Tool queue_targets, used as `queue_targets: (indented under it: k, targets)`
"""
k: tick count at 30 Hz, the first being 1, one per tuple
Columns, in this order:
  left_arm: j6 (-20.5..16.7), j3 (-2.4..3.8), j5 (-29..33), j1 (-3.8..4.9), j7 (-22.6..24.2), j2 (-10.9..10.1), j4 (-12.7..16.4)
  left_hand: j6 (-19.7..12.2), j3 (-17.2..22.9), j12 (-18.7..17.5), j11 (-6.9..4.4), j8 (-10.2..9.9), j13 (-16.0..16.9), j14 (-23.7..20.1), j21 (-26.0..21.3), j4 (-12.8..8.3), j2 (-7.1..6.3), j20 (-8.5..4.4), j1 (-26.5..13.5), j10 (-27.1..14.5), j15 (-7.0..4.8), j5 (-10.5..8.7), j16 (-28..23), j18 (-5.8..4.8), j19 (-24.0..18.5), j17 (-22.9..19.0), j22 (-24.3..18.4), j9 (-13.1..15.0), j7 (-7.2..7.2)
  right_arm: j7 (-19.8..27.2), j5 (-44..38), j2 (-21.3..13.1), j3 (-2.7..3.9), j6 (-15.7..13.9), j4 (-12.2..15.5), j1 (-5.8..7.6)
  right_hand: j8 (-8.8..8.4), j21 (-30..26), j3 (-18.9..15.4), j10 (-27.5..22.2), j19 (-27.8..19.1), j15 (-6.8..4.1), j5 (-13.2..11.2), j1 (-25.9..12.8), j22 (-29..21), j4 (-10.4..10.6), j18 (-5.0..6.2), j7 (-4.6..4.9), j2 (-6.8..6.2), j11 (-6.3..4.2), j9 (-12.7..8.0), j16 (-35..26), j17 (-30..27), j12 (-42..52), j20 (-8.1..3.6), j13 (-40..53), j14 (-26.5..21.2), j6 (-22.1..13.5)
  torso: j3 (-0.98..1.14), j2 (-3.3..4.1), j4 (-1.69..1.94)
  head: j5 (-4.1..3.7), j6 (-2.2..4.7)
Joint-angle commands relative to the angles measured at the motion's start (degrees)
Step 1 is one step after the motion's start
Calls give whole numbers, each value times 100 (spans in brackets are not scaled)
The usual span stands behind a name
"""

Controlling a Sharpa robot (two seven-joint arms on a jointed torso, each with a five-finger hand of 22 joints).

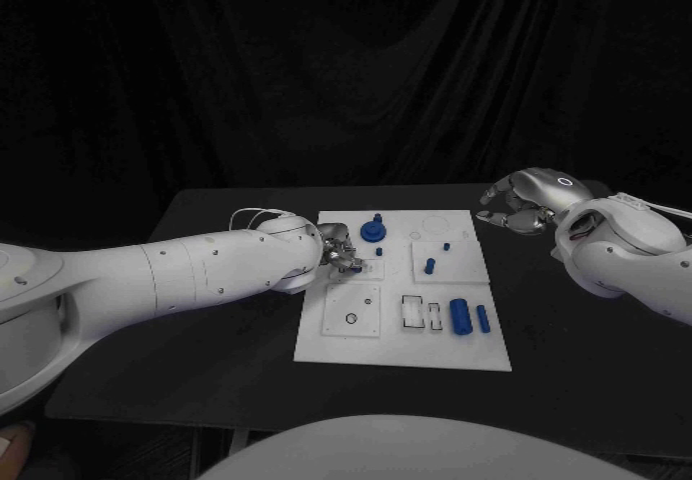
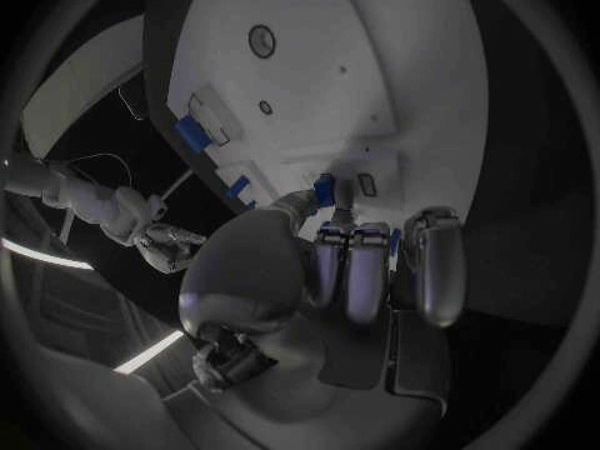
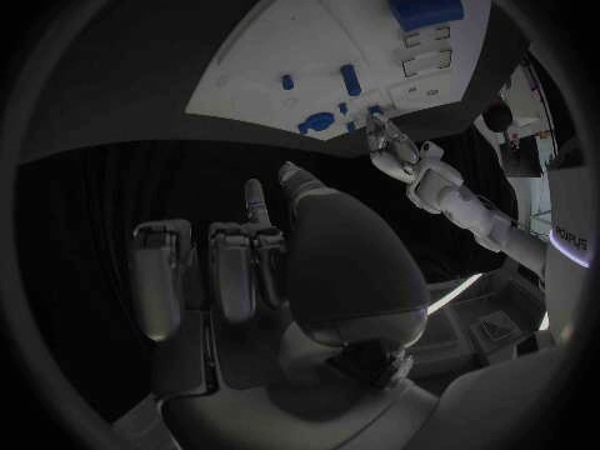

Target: Assemble the parts on the task board

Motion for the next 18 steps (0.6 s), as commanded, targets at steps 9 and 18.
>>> queue_targets:
  k: [9, 18]
  targets:
    - [-334, 0, 0, -17, 350, -85, 93, 123, 415, 20, 24, -63, 1508, 594, -55, -76, -214, 30, -45, 597, 22, 49, 15, -33, -18, 1509, 549, 10, -16, -131, -18, 0, 4, 46, -3, -13, -44, -47, 9, 588, 538, 27, 44, 0, 1469, 5, -18, -11, 2, 29, -9, 17, 1510, 15, 34, 1510, 610, 45, -2, 3, -4, 5, -1]
    - [-341, 1, 0, -16, 465, -144, 143, 152, 578, 20, 28, -108, 1508, 594, -85, -119, -314, 32, -80, 597, 26, 25, 15, -27, -38, 1509, 535, -37, -12, -163, -18, -8, 4, 72, 2, -14, -50, -65, 14, 588, 524, 27, 54, 13, 1461, -5, -12, -10, -1, 29, -14, 17, 1510, 15, 34, 1510, 610, 42, 1, 2, 2, -14, -1]
